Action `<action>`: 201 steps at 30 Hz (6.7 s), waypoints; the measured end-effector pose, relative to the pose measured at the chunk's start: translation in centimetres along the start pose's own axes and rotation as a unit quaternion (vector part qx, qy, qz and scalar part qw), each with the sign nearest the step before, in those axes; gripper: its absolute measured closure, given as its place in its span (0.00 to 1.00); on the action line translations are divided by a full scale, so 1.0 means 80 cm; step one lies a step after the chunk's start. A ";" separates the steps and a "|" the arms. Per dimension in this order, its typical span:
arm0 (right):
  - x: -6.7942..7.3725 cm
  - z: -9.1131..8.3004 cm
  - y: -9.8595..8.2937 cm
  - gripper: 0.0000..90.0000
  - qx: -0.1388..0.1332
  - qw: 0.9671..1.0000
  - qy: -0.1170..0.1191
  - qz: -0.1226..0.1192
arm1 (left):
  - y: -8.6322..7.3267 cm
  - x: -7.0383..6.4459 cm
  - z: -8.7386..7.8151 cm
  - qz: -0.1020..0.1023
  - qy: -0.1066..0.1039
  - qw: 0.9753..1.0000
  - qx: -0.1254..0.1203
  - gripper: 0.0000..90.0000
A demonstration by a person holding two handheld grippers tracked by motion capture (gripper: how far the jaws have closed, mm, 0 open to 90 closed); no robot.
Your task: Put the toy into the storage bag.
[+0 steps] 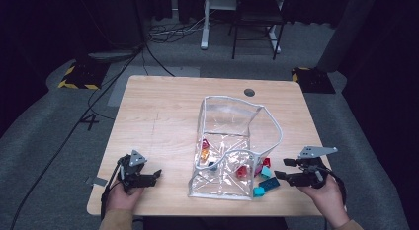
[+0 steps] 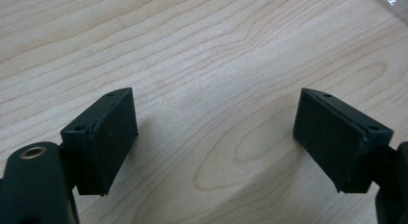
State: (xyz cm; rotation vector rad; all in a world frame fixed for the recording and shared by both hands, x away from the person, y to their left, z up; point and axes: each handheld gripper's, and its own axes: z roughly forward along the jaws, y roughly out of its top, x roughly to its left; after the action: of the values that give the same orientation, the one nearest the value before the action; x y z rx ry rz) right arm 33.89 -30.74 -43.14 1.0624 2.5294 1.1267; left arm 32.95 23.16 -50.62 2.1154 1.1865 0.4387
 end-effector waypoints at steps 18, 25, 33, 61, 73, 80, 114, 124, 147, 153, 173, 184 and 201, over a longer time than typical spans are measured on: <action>0.000 0.062 -0.017 0.48 0.046 0.999 0.027 0.013 | 0.000 0.000 0.000 0.000 0.000 1.000 0.000 0.18; 0.001 0.079 -0.014 0.59 0.057 0.998 0.023 0.003 | 0.000 0.000 0.000 0.000 0.000 1.000 0.001 0.18; 0.004 0.069 -0.013 0.70 0.048 0.999 0.009 -0.009 | 0.000 0.000 0.000 -0.001 0.000 1.000 0.000 0.18; 0.006 -0.020 0.029 0.70 -0.027 0.999 0.001 -0.022 | 0.000 0.000 0.000 -0.001 0.000 1.000 0.000 0.18; -0.005 -0.055 0.046 0.70 -0.060 0.998 0.001 -0.011 | 0.000 0.000 0.000 0.000 0.000 1.000 0.000 0.18; -0.004 -0.076 0.060 0.70 -0.082 0.997 -0.001 -0.014 | 0.000 0.000 0.000 -0.001 0.000 1.000 0.000 0.18; 0.029 -0.107 0.167 0.70 -0.118 0.990 0.007 -0.081 | 0.000 0.000 0.000 -0.001 0.000 1.000 0.000 0.18; 0.030 -0.094 0.196 0.70 -0.115 0.990 0.021 -0.081 | 0.000 0.000 0.000 -0.001 0.000 1.000 0.000 0.18; 0.037 -0.010 0.257 0.70 -0.090 0.991 0.056 -0.081 | 0.000 0.000 0.000 0.000 0.000 1.000 0.000 0.18; 0.039 0.019 0.266 0.70 -0.072 0.992 0.058 -0.083 | 0.000 0.000 0.000 0.000 0.000 1.000 0.001 0.18; 0.051 0.085 0.268 0.70 0.017 0.994 0.060 -0.092 | 0.000 0.000 0.000 0.000 0.000 1.000 0.001 0.18; 0.053 0.079 0.265 0.46 0.002 0.995 0.051 -0.089 | 0.000 0.000 0.000 0.001 0.000 1.000 0.001 0.17; 0.045 -0.004 0.250 0.47 -0.069 0.992 0.037 -0.096 | 0.000 0.000 0.000 0.000 0.000 1.000 0.001 0.17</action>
State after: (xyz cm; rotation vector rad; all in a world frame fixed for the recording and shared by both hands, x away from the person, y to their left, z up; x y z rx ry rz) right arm 41.95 -19.32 -28.36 0.7383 2.5010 1.2860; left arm 32.95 23.16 -50.60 2.1175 1.1864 0.4377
